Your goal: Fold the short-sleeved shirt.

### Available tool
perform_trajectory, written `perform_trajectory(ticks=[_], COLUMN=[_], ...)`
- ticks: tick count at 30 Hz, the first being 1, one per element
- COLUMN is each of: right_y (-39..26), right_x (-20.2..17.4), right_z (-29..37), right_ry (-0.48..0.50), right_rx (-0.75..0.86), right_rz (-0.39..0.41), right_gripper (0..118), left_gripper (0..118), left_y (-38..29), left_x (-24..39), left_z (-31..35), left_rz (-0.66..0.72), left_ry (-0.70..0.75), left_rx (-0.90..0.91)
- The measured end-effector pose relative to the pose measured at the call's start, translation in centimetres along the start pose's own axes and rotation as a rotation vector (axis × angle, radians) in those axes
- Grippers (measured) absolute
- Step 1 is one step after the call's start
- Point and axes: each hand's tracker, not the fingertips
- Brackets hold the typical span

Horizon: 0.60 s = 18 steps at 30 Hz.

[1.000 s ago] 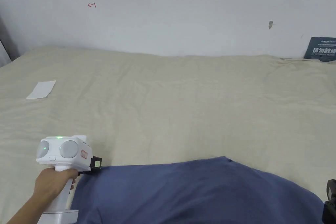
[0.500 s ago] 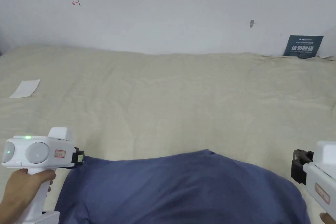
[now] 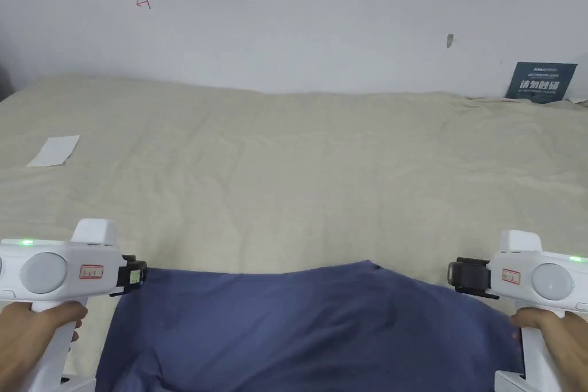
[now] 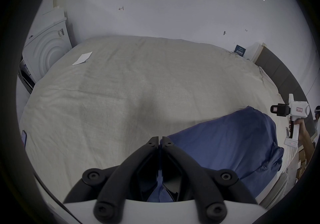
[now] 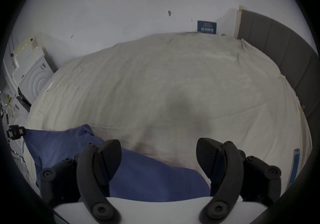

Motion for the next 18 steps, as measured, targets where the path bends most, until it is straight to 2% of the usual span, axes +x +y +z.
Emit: perform_trajectory(ticks=[8, 9, 10, 12, 13, 18], right_y=[-1.5, -1.6, -1.6, -1.7, -1.7, -1.6], right_x=[0.2, 0.1, 0.1, 0.0, -0.1, -0.1], right_z=[-1.9, -1.8, -1.8, -1.6, -1.4, 0.4], right_ry=[-0.031, -0.029, -0.021, -0.008, 0.003, 0.007], right_rx=[-0.119, -0.121, -0.118, -0.108, -0.104, -0.062], right_rz=[0.012, 0.013, 0.015, 0.019, 0.023, 0.029], right_gripper=[90, 85, 66, 11, 1, 0], left_gripper=[1, 1, 1, 1, 1, 1], left_y=[-0.3, -0.3, -0.4, -0.5, -0.5, -0.8], left_x=[0.4, 0.5, 0.6, 0.8, 0.8, 1.0], left_z=[-0.3, -0.4, -0.4, -0.4, -0.4, -0.3], left_rz=[-0.007, -0.007, -0.008, -0.013, -0.015, -0.013], left_ry=[-0.005, -0.006, -0.007, -0.009, -0.010, -0.009], left_rx=[-0.009, -0.010, -0.012, -0.014, -0.016, -0.016])
